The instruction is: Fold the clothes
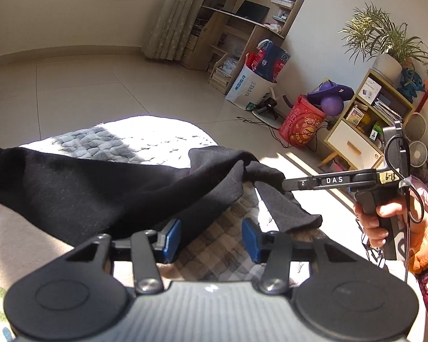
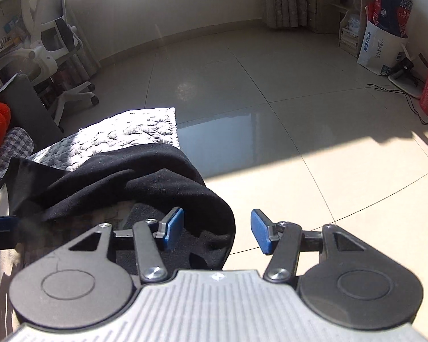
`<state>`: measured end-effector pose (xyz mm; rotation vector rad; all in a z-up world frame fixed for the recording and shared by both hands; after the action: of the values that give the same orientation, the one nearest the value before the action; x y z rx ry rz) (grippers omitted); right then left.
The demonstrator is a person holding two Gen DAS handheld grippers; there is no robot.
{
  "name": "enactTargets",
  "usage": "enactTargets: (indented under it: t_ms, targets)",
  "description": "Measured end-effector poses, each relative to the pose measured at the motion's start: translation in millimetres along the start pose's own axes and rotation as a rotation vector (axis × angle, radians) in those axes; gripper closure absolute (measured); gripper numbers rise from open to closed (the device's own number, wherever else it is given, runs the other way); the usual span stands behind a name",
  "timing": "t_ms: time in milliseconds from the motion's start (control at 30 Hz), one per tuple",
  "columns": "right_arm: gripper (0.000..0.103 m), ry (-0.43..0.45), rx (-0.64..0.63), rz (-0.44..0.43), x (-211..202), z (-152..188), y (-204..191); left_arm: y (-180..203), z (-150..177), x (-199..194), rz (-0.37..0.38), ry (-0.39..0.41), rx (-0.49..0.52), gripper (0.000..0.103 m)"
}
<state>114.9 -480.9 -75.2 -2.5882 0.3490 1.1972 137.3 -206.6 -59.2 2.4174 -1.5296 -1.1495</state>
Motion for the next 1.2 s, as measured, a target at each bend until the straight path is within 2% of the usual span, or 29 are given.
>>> enactTargets:
  t_ms: [133,200,233,267,367,400,433,500,600,667,733,800,900,1033,1067,1200]
  targets:
    - [0.048,-0.012,0.1,-0.106,11,8,11,8,0,16,-0.002,-0.019,0.085,0.056]
    - [0.07,-0.002,0.113,-0.133,11,9,11,9,-2,25,-0.026,-0.03,0.119,0.057]
    - [0.085,0.004,0.109,-0.138,10,9,11,10,-3,30,-0.047,-0.035,0.136,0.058]
    - [0.093,0.013,0.093,-0.127,9,8,10,10,-4,34,-0.074,-0.036,0.156,0.06]
    - [0.095,0.079,-0.001,-0.046,-3,1,5,10,-8,42,-0.115,-0.031,0.181,0.069]
    - [0.095,0.109,-0.035,-0.009,-8,-3,3,10,-10,44,-0.126,-0.03,0.182,0.076]
    - [0.096,0.147,-0.078,0.037,-15,-9,1,10,-11,45,-0.133,-0.029,0.181,0.089]
    - [0.096,0.229,-0.17,0.136,-29,-22,-4,10,-14,44,-0.131,-0.017,0.168,0.101]
    - [0.096,0.325,-0.293,0.256,-47,-35,-12,13,-20,34,-0.09,0.032,0.138,0.101]
    - [0.096,0.339,-0.343,0.295,-51,-36,-12,14,-19,32,-0.056,0.026,0.13,0.101]
    - [0.095,0.295,-0.371,0.306,-46,-30,-8,18,-14,36,-0.017,-0.029,0.131,0.1]
    - [0.095,0.214,-0.384,0.311,-34,-16,1,21,-6,45,0.026,-0.098,0.121,0.099]
    - [0.092,0.096,-0.372,0.304,-18,4,13,27,5,47,0.059,-0.14,0.142,0.086]
    - [0.09,0.017,-0.34,0.296,-14,20,22,28,5,31,0.071,-0.129,0.163,0.07]
    - [0.087,0.017,-0.323,0.283,-16,20,23,26,3,26,0.062,-0.114,0.164,0.069]
    - [0.086,0.047,-0.266,0.208,-23,7,9,7,-9,7,-0.011,-0.046,0.123,0.062]
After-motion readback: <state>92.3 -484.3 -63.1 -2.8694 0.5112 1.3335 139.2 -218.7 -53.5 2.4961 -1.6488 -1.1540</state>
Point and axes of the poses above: each gripper's, at about its wrist camera, not at the fingertips, and x roughly the way its jaws point, y to its right, z to its underside, the point moved 4 cm from there along x, roughly the way its jaws point, and after that the axes turned 8 degrees about z, right-handed, at the moved point
